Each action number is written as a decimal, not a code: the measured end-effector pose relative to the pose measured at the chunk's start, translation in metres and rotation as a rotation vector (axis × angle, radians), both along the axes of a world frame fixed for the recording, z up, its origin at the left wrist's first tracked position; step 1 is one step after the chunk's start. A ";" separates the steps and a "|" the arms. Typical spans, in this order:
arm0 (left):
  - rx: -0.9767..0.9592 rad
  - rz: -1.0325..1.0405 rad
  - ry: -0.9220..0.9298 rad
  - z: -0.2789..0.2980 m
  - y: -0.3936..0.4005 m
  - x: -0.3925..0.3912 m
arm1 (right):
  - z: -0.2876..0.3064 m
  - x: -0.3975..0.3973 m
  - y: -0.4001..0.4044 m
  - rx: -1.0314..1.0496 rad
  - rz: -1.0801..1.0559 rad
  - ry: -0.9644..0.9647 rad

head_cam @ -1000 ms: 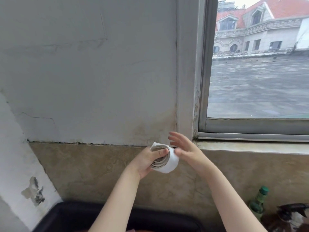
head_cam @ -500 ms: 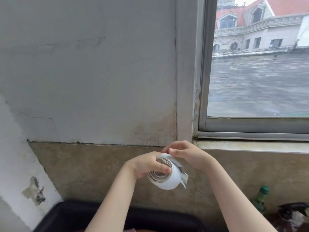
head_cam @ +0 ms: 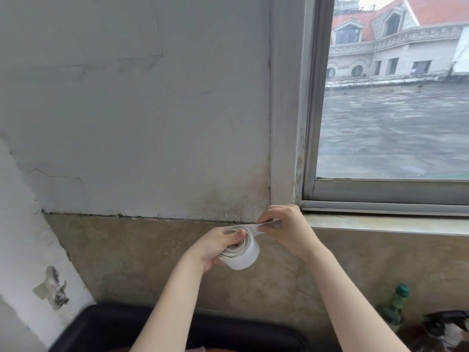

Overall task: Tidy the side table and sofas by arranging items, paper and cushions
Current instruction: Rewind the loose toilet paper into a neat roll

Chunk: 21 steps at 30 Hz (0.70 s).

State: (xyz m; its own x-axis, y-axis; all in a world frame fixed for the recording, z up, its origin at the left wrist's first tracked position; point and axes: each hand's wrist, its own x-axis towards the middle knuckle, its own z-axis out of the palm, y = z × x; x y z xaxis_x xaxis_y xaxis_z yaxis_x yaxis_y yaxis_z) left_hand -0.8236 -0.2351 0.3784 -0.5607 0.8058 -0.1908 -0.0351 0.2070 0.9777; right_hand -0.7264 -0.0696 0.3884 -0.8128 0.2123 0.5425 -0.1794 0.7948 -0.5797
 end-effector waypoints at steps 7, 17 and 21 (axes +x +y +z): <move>0.123 0.276 -0.126 -0.004 0.007 -0.001 | -0.007 0.001 -0.016 -0.065 0.033 0.156; 0.461 0.472 -0.011 -0.007 0.013 0.001 | -0.023 -0.003 -0.027 -0.239 -0.020 0.093; 0.553 0.537 -0.031 -0.004 0.013 0.002 | -0.030 -0.003 -0.027 -0.227 -0.070 0.197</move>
State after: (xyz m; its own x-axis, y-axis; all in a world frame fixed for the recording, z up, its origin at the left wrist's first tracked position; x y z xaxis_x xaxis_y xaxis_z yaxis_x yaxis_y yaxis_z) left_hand -0.8219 -0.2217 0.3745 -0.9026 0.4076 0.1382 -0.0220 -0.3644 0.9310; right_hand -0.7293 -0.0965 0.3581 -0.6755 0.3982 0.6206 -0.2551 0.6635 -0.7034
